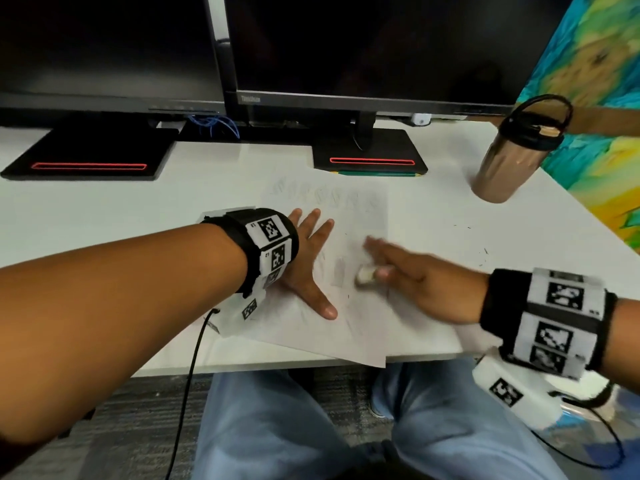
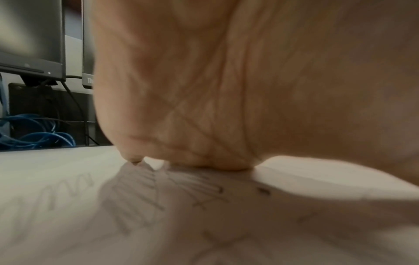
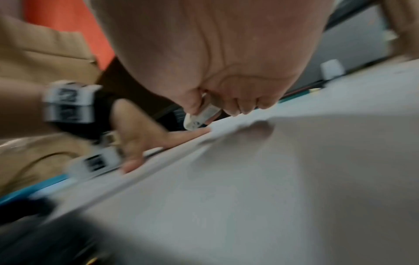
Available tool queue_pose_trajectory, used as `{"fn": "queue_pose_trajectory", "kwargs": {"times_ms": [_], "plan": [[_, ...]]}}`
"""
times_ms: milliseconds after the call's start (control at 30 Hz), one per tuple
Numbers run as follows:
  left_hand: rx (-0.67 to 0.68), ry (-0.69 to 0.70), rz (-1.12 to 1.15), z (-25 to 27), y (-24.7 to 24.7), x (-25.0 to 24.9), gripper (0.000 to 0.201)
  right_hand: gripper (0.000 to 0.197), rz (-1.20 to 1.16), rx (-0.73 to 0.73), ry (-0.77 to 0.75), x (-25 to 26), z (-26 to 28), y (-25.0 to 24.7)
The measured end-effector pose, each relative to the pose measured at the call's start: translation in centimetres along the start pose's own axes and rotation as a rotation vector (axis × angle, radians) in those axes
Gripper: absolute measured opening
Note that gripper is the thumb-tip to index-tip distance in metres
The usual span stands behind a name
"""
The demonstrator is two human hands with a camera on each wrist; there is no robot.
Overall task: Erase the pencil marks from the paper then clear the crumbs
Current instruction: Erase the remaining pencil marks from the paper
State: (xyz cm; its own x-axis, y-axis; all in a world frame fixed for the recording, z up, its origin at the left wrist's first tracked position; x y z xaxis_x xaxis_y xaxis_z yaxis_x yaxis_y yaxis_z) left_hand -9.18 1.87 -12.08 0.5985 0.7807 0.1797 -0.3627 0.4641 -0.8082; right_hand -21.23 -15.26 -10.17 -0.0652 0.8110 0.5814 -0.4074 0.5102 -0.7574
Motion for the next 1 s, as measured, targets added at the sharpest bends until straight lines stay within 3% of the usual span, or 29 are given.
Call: {"fn": "queue_pose_trajectory", "kwargs": {"times_ms": [100,167,233,300,367,433,467,567,600,700,767,900,1000], "plan": [[0.017,-0.01,-0.017,0.0,-0.1,-0.1,0.153,0.04,0.023,0.247,-0.13,1.7,0.4,3.2],[0.021,-0.011,-0.001,0.2,-0.1,-0.2,0.154,0.049,0.027,0.176,-0.059,0.7,0.0,1.8],[0.02,-0.005,0.026,0.3,0.0,-0.1,0.154,0.059,0.049,0.016,0.073,-0.5,-0.1,-0.6],[0.018,-0.004,0.031,0.3,0.2,0.0,0.154,0.056,0.055,-0.005,0.018,0.2,0.2,-0.9],[0.015,-0.007,0.013,0.2,0.2,0.0,0.154,0.041,0.024,0.199,-0.143,1.9,0.5,1.6],[0.015,-0.01,0.005,0.2,0.2,-0.1,0.154,0.021,-0.032,0.321,-0.212,3.0,0.9,3.7],[0.017,-0.011,0.01,0.2,0.3,-0.1,0.154,0.02,-0.049,0.309,-0.213,2.9,0.8,3.6],[0.025,-0.006,0.038,0.5,0.4,0.1,0.155,0.057,-0.018,0.098,-0.006,-0.6,0.1,0.2],[0.03,-0.001,0.035,0.6,0.5,0.1,0.156,0.059,0.009,0.023,0.05,-1.7,0.3,-1.3],[0.015,0.036,0.009,0.4,0.0,-0.2,0.156,0.029,0.202,-0.166,0.079,-3.5,0.5,-4.1],[-0.012,0.071,0.038,0.1,-0.9,-1.1,0.154,0.017,0.346,-0.261,0.017,-2.5,0.0,-5.0],[-0.05,0.104,0.059,-0.5,-2.1,-3.5,0.145,0.019,0.404,-0.227,-0.108,0.3,-2.4,-5.3],[-0.039,0.086,0.038,-0.9,-1.8,-4.3,0.14,0.023,0.466,-0.146,-0.091,0.5,-4.3,-4.8]]}}
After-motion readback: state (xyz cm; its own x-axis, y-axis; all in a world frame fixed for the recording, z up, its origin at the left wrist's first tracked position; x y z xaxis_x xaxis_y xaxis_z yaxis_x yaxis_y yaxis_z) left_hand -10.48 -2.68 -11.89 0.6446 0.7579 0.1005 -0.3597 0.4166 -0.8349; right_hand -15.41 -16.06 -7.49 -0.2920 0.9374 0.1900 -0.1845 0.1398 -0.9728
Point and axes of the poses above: each hand's wrist, its own z-axis away from the middle knuckle, its own y-axis out of the palm, x = y × z, the point moved 2 cm from there along -z, towards the middle knuckle, and after that the axes turned 7 degrees about -y, right-handed, at the moved point
